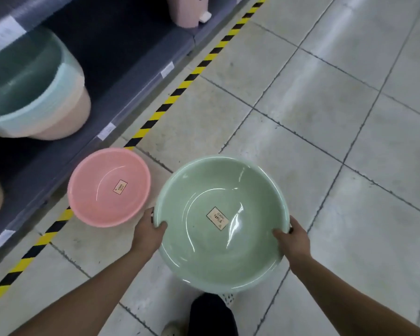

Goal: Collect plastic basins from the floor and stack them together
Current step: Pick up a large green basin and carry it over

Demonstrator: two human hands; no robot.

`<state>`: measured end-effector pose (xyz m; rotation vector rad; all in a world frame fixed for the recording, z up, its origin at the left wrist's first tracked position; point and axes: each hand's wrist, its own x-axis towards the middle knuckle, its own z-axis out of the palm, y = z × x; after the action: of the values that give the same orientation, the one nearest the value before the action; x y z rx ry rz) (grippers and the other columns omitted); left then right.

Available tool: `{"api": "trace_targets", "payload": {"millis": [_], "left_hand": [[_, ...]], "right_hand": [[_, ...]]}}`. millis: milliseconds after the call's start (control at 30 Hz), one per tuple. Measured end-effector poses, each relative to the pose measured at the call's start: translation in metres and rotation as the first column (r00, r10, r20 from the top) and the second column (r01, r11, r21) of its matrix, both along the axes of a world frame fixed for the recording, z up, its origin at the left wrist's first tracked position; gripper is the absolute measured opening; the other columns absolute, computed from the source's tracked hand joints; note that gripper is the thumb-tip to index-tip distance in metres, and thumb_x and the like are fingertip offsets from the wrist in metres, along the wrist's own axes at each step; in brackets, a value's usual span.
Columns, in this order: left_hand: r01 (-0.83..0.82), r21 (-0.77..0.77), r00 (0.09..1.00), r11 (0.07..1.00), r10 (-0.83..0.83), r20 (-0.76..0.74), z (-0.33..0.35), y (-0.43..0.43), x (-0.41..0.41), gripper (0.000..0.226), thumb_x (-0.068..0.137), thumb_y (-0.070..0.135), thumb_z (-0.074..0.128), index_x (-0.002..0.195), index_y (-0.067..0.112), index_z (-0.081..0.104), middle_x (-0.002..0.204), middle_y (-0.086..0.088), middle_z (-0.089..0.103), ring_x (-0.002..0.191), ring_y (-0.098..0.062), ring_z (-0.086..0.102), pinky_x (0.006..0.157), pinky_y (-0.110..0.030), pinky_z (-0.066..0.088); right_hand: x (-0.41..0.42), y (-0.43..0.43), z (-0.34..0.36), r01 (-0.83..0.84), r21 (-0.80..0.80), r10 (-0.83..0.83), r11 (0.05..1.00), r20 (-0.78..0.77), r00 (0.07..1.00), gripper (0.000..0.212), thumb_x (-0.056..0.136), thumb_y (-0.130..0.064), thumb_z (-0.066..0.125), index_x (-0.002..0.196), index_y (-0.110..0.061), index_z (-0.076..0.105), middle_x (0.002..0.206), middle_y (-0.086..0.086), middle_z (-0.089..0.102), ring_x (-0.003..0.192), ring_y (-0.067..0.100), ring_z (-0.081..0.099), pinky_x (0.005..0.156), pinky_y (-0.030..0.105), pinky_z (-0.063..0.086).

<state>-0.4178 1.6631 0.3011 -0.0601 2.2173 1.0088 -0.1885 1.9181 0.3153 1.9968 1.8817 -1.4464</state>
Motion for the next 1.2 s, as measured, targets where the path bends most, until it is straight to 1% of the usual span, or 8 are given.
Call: {"api": "trace_targets", "payload": {"millis": [167,300,467,600,667,767,967,1200], "left_hand": [[0.066,0.004,0.998,0.998,-0.066,0.016,-0.044,0.045,-0.017,0.042,0.085,0.006,0.065,0.126,0.016,0.056,0.108,-0.004,0.068,0.095,-0.025,0.066,0.082,-0.034,0.050],[0.118,-0.029,0.993,0.993,-0.118,0.005,-0.093,0.067,-0.032,0.041,0.086,0.008,0.064,0.125,0.015,0.057,0.106,-0.004,0.067,0.092,-0.025,0.064,0.074,-0.030,0.046],[0.229,-0.064,0.972,0.971,-0.232,-0.044,-0.151,0.077,-0.042,0.036,0.086,0.006,0.061,0.120,0.015,0.060,0.107,-0.003,0.067,0.095,-0.026,0.063,0.081,-0.036,0.051],[0.279,-0.062,0.958,0.958,-0.282,-0.054,-0.188,0.080,-0.044,0.031,0.086,0.004,0.062,0.112,0.020,0.062,0.095,0.006,0.065,0.082,-0.009,0.061,0.064,-0.016,0.042],[0.299,-0.054,0.953,0.953,-0.301,-0.039,-0.205,0.080,-0.047,0.029,0.085,0.006,0.063,0.108,0.025,0.061,0.095,0.009,0.064,0.085,-0.009,0.061,0.064,-0.013,0.040],[0.297,-0.056,0.954,0.953,-0.299,-0.028,-0.234,0.079,-0.052,0.035,0.083,0.014,0.065,0.117,0.025,0.062,0.112,-0.001,0.064,0.099,-0.018,0.061,0.076,-0.025,0.046],[0.286,-0.055,0.958,0.957,-0.287,-0.018,-0.280,0.075,-0.049,0.041,0.086,0.009,0.063,0.126,0.021,0.059,0.107,-0.001,0.065,0.094,-0.023,0.062,0.077,-0.030,0.049],[0.213,-0.037,0.973,0.976,-0.209,0.098,-0.311,0.062,-0.052,0.029,0.084,0.006,0.065,0.111,0.016,0.067,0.100,-0.007,0.071,0.090,-0.028,0.067,0.082,-0.036,0.054]], "right_hand": [[0.001,0.032,-0.033,0.006,0.025,-0.007,1.000,0.059,0.998,0.052,0.079,-0.018,0.068,0.128,-0.027,0.053,0.098,0.001,0.066,0.091,0.029,0.064,0.081,0.049,0.057],[-0.004,0.035,-0.073,0.044,0.060,-0.048,0.997,0.075,0.996,0.040,0.082,-0.011,0.064,0.122,-0.017,0.058,0.094,0.002,0.064,0.090,0.029,0.062,0.078,0.035,0.050],[-0.007,0.024,-0.130,0.089,0.125,-0.105,0.988,0.132,0.986,0.028,0.080,-0.007,0.063,0.108,-0.009,0.064,0.092,0.007,0.061,0.080,0.028,0.057,0.070,0.031,0.043],[-0.003,0.014,-0.172,0.137,0.133,-0.158,0.981,0.161,0.974,0.024,0.080,-0.009,0.064,0.104,-0.011,0.063,0.091,0.006,0.061,0.081,0.028,0.058,0.070,0.032,0.044],[0.000,0.010,-0.194,0.161,0.126,-0.179,0.979,0.152,0.972,0.024,0.080,-0.009,0.064,0.103,-0.012,0.064,0.089,0.006,0.062,0.083,0.030,0.060,0.070,0.032,0.043],[0.000,0.006,-0.224,0.207,0.097,-0.219,0.973,0.137,0.966,0.028,0.081,-0.008,0.065,0.109,-0.013,0.065,0.088,0.004,0.063,0.081,0.027,0.059,0.073,0.031,0.043],[0.004,-0.005,-0.274,0.257,0.058,-0.262,0.965,0.110,0.959,0.033,0.082,-0.010,0.067,0.115,-0.015,0.064,0.095,0.006,0.068,0.085,0.027,0.061,0.075,0.030,0.044],[0.013,-0.021,-0.297,0.302,-0.029,-0.300,0.953,0.059,0.952,0.045,0.083,-0.010,0.067,0.126,-0.019,0.058,0.104,0.007,0.065,0.093,0.029,0.062,0.081,0.039,0.052]]}}
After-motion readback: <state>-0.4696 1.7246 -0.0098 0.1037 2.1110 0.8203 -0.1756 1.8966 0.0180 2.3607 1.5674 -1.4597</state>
